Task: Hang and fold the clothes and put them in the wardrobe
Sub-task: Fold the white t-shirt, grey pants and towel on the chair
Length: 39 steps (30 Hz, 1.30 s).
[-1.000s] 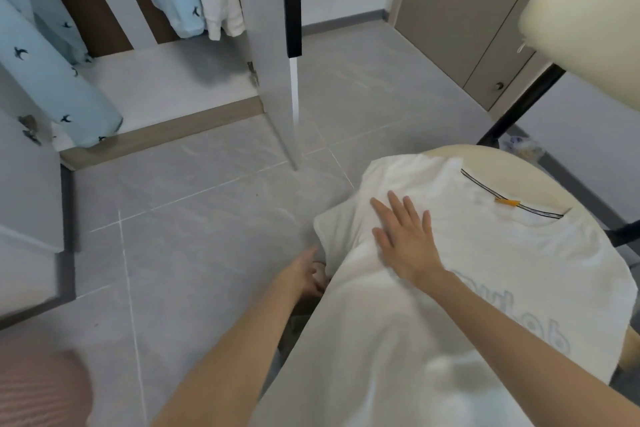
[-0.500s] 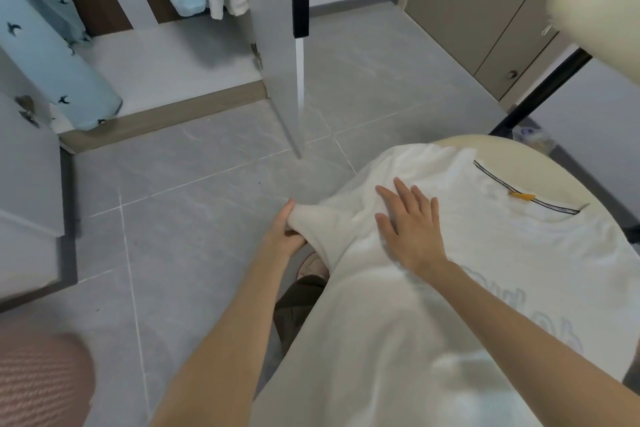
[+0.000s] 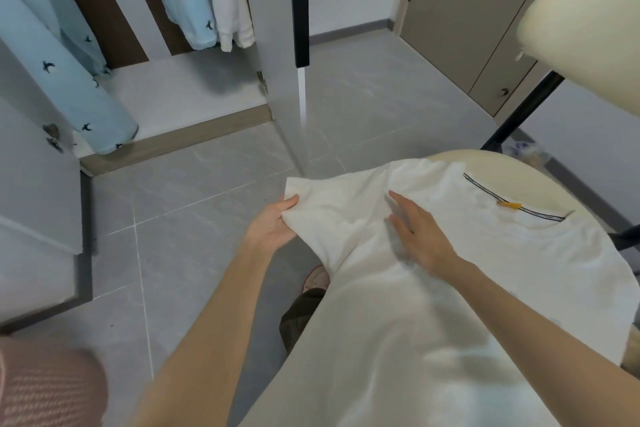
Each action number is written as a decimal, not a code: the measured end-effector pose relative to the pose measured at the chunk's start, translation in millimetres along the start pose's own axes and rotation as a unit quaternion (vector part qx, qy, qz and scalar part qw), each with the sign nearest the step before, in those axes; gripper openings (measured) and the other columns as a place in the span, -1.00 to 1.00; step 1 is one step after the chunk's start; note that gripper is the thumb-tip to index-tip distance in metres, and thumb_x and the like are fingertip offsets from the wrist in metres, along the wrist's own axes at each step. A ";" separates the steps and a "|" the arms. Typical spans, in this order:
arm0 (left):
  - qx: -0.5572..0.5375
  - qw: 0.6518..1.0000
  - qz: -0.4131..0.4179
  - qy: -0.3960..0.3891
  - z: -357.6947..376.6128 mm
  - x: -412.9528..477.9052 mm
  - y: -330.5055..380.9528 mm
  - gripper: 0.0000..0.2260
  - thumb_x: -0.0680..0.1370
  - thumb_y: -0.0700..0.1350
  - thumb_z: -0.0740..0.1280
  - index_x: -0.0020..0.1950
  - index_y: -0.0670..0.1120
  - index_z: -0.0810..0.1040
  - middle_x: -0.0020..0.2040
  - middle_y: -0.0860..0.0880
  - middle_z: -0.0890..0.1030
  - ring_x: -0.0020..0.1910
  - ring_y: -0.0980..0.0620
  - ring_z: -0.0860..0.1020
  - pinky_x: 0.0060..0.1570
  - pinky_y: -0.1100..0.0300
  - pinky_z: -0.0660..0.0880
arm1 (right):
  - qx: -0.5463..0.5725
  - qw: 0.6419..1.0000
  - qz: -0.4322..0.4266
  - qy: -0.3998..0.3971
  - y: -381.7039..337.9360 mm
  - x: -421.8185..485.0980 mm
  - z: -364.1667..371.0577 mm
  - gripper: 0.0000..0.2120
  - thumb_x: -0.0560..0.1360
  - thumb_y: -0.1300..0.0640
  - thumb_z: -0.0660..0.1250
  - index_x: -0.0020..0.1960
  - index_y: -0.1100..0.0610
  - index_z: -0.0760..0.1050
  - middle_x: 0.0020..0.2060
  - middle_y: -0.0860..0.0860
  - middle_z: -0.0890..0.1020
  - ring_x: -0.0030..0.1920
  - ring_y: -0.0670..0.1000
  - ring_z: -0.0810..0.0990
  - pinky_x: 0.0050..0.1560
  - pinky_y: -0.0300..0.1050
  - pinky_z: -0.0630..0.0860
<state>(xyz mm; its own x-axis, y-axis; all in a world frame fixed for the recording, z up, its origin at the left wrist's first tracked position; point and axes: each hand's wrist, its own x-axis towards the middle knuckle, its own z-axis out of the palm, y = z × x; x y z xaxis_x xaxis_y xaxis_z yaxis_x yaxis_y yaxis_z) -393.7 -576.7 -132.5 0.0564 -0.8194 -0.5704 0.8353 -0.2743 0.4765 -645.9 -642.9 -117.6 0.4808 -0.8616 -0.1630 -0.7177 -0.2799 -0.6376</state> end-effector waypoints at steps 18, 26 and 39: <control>0.408 0.894 0.007 -0.186 165.0 -30.1 -121.3 -0.57 0.61 -0.22 0.22 0.48 -0.12 0.28 0.41 0.01 0.39 0.29 0.15 0.39 0.21 0.34 0.32 | 0.226 0.917 0.230 0.234 50.7 -86.3 -97.5 -0.65 0.65 0.12 0.07 0.41 0.12 0.33 0.37 0.05 0.41 0.35 0.07 0.37 0.19 -0.20 0.26; 0.655 0.708 0.254 -0.073 113.7 -15.2 -117.8 -0.61 0.51 -0.43 0.19 0.29 -0.17 0.49 0.30 -0.12 0.48 0.35 -0.06 0.39 0.19 0.58 0.14 | 0.182 0.935 0.233 0.198 65.8 -71.7 -86.1 -0.67 0.60 0.15 0.17 0.36 0.12 0.37 0.31 0.07 0.46 0.24 0.09 0.46 0.25 -0.08 0.35; 0.837 0.421 0.306 -0.171 57.8 -16.7 -107.1 -0.42 0.39 0.03 0.47 0.38 0.07 0.39 0.41 0.04 0.18 0.36 -0.01 0.18 0.28 -0.05 0.37 | -0.234 0.965 -0.052 0.107 55.6 -7.8 -28.0 -0.68 0.58 -0.07 0.21 0.24 0.06 0.50 0.21 0.02 0.53 0.15 0.18 0.47 0.14 0.05 0.29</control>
<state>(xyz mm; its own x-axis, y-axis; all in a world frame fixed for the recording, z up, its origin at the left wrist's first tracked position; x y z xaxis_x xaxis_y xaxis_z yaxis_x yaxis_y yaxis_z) -515.8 -562.7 -135.4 -0.3391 -0.9407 -0.0050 -0.8495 0.3039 0.4313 -703.7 -663.6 -130.7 0.4826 -0.8727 0.0746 -0.8444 -0.4862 -0.2251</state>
